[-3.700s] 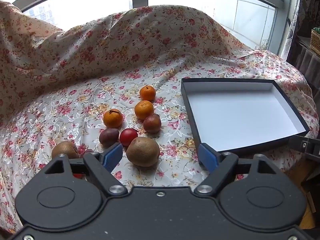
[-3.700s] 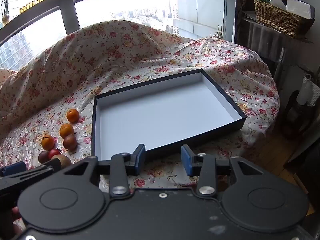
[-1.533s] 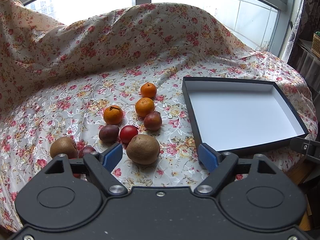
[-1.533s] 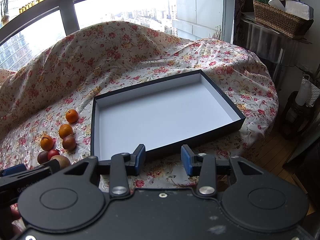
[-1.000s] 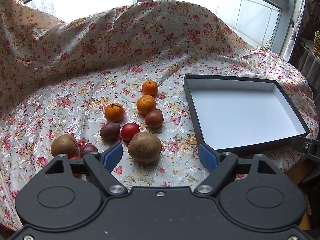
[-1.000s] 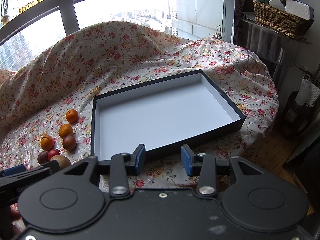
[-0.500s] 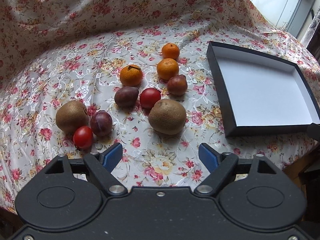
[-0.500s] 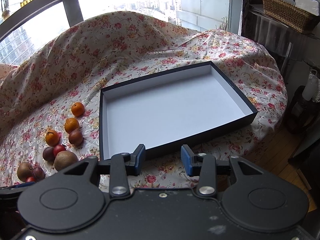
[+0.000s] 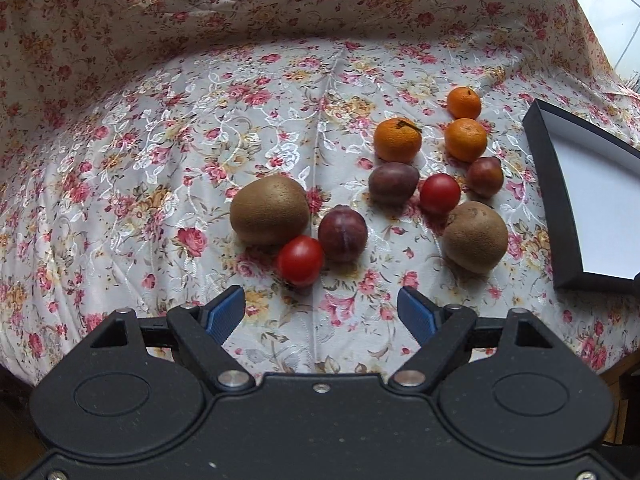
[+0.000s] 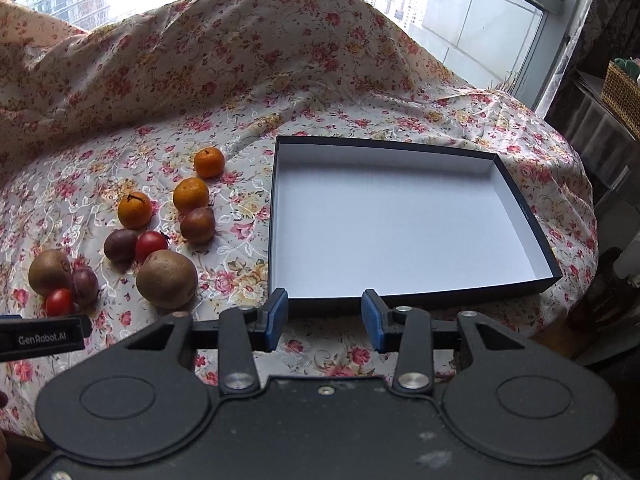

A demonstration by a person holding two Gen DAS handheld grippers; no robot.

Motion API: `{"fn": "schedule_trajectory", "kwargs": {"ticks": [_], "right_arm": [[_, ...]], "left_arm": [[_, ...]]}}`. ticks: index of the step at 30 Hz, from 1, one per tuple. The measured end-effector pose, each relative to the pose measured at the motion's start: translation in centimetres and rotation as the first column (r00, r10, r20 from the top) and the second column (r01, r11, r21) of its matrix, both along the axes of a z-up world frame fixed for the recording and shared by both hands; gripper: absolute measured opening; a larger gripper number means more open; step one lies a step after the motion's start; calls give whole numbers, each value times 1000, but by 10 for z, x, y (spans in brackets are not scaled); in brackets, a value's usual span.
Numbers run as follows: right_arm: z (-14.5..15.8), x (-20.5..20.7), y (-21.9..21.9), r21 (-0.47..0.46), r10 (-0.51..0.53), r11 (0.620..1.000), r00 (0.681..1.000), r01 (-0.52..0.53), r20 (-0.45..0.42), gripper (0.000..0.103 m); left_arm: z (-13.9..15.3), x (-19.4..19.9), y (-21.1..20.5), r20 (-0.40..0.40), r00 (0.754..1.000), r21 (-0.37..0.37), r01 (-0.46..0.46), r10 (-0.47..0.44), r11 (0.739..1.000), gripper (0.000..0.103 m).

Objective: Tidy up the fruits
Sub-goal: 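Move the right gripper down over the large brown kiwi and close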

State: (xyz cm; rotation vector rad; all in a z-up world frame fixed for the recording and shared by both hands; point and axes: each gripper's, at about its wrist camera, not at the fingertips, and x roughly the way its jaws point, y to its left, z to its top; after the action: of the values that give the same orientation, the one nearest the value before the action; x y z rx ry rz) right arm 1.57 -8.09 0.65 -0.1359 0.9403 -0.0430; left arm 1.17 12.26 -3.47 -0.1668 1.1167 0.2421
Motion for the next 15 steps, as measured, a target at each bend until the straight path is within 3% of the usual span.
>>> {"fn": "schedule_trajectory", "kwargs": {"ticks": [6, 12, 15], "right_arm": [[-3, 3, 36, -60, 106, 993, 994, -106, 1, 41], [-18, 26, 55, 126, 126, 986, 985, -111, -118, 41], [-23, 38, 63, 161, 147, 980, 975, -120, -166, 40]], "left_arm": [[6, 1, 34, 9, 997, 92, -76, 75, 993, 84], [8, 14, 66, -1, 994, 102, -109, 110, 989, 84], [6, 25, 76, -18, 993, 72, -114, 115, 991, 84]]}}
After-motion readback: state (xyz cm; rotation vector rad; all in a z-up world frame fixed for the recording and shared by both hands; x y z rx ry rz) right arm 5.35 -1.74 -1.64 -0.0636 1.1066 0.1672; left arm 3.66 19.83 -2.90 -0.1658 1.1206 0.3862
